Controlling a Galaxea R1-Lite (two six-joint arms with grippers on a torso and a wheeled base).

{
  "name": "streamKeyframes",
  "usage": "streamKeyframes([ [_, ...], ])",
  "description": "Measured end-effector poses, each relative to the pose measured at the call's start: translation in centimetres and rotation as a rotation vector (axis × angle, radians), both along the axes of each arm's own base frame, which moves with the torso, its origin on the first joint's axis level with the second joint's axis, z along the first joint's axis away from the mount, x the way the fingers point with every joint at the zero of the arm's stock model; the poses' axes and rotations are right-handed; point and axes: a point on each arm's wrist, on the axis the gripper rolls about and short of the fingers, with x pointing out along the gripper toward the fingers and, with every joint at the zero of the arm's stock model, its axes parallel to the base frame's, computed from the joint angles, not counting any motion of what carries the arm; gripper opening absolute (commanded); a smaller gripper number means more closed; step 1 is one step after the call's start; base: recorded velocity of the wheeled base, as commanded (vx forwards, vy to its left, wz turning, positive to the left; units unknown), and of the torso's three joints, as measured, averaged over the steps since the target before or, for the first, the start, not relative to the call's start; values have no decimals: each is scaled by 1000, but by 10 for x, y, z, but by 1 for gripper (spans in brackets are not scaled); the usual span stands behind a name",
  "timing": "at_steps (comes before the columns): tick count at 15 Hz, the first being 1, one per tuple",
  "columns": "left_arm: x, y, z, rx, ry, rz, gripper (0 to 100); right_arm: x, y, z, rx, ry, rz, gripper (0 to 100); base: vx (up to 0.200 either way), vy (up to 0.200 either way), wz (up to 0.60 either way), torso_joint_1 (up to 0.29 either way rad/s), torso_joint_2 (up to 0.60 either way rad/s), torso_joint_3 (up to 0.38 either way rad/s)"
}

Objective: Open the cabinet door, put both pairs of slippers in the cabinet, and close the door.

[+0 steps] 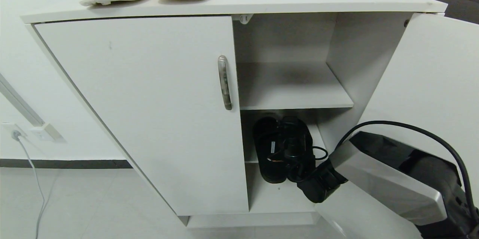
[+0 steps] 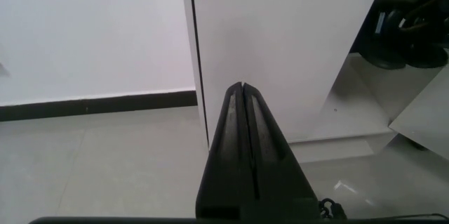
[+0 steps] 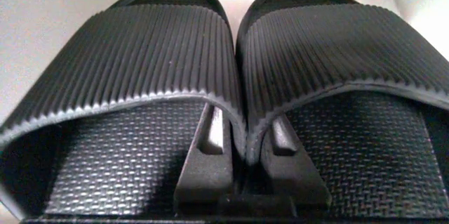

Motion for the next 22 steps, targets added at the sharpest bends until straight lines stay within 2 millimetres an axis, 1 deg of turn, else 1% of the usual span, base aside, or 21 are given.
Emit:
streamKeyframes([
  [6, 0, 0, 0, 0, 0, 1, 0, 31, 0, -8, -16, -32, -43, 0, 0, 0, 0, 0, 0, 0],
  [9, 0, 0, 0, -1, 0, 1, 0, 36, 3, -8, -23, -23, -45, 0, 0, 0, 0, 0, 0, 0],
  [14, 0, 0, 0, 0, 0, 1, 0, 49, 3, 0, -23, -27, -68, 0, 0, 0, 0, 0, 0, 0],
  [19, 0, 0, 0, 0, 0, 1, 0, 55, 4, -3, -26, -43, -85, 0, 0, 0, 0, 0, 0, 0],
  [20, 0, 0, 0, 0, 0, 1, 0, 56, 5, -4, -26, -43, -86, 100, 0, 0, 0, 0, 0, 0],
  [22, 0, 0, 0, 0, 0, 1, 0, 56, 5, -5, -27, -43, -87, 100, 0, 0, 0, 0, 0, 0],
])
